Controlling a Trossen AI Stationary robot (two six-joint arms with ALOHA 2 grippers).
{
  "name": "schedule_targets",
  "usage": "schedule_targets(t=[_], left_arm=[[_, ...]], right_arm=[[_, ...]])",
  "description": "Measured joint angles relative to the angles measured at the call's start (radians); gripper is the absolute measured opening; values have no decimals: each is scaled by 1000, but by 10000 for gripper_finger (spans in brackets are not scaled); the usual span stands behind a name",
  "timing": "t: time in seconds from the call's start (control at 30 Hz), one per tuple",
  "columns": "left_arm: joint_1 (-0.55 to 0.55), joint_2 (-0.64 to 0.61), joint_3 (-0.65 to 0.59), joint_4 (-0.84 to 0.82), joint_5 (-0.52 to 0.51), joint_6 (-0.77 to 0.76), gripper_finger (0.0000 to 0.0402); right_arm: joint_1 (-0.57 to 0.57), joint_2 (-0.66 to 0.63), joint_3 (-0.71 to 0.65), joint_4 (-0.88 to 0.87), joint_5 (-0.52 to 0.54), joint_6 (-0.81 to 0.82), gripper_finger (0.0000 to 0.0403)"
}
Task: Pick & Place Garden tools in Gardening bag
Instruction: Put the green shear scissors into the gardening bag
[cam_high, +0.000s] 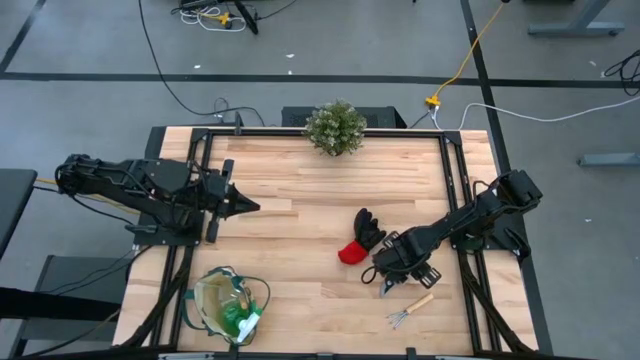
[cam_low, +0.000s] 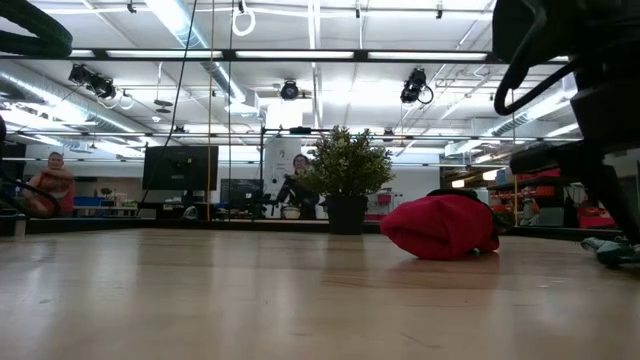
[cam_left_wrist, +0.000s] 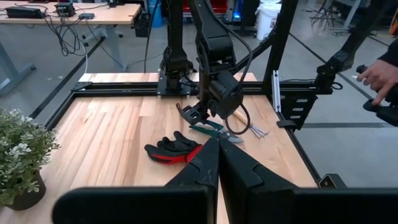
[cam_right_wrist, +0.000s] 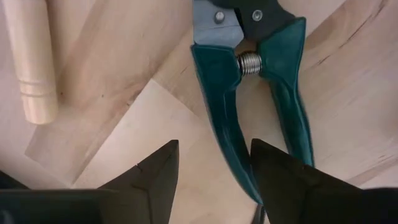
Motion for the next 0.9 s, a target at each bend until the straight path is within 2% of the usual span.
schedule_targets(t=[0.3,0.47,0.67,0.9], left_arm=[[0,0,0,0,0,0,16],[0,0,0,0,0,0,16],[0,0,0,0,0,0,16],[0,0,0,0,0,-5,16]], right_arm=[[0,0,33,-39,0,123,196],[0,0,88,-39,18,109,196],[-7,0,117,-24,130,84,196],[-35,0,102,-2,139,50,196]])
